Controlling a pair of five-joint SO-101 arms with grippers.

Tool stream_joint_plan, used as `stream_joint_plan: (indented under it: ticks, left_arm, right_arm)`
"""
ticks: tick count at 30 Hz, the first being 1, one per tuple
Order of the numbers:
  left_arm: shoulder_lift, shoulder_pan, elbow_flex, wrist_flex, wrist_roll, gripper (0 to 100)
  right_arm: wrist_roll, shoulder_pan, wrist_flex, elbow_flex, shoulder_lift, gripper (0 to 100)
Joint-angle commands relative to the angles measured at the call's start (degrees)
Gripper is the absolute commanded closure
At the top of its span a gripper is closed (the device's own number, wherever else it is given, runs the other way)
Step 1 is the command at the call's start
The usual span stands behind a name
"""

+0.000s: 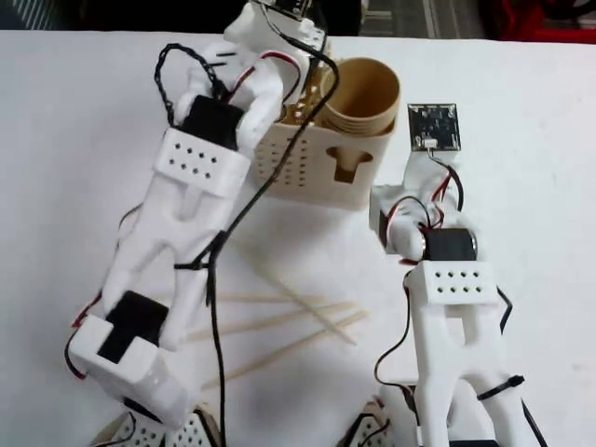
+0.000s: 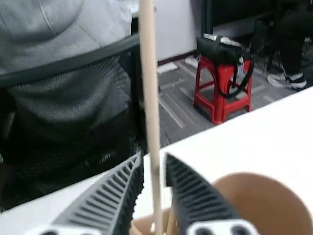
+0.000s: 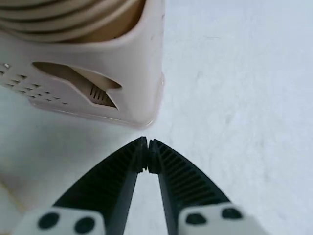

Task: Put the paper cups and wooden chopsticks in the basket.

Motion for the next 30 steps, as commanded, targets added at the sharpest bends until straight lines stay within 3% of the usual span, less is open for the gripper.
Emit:
stream_joint_plan:
  ticks: [1,10,14,21,30]
  left_arm:
    - [-2.51,1.01,-2.29,5.1,0.62,81]
    - [-16.66,-2.95,-1.76,23.12,0.09,82]
    - [-23.34,-7.08,-1.76,32.97,0.0,82]
    - [-34.68,-13.76,-1.76,42.73,0.0,82]
    - [-40.92,-19.74,-1.76,55.38,0.53,82]
  right_arm:
    - [-0.26,0.66,-1.01,-0.26,-1.63,97.8]
    - [0.0,2.95,-0.48,-0.35,-4.88,97.8]
    - [6.24,2.95,3.65,-0.53,-12.0,97.8]
    - [18.64,-9.63,14.81,-0.62,-18.95,97.8]
    - [26.2,-25.98,23.96,-0.62,-9.98,97.8]
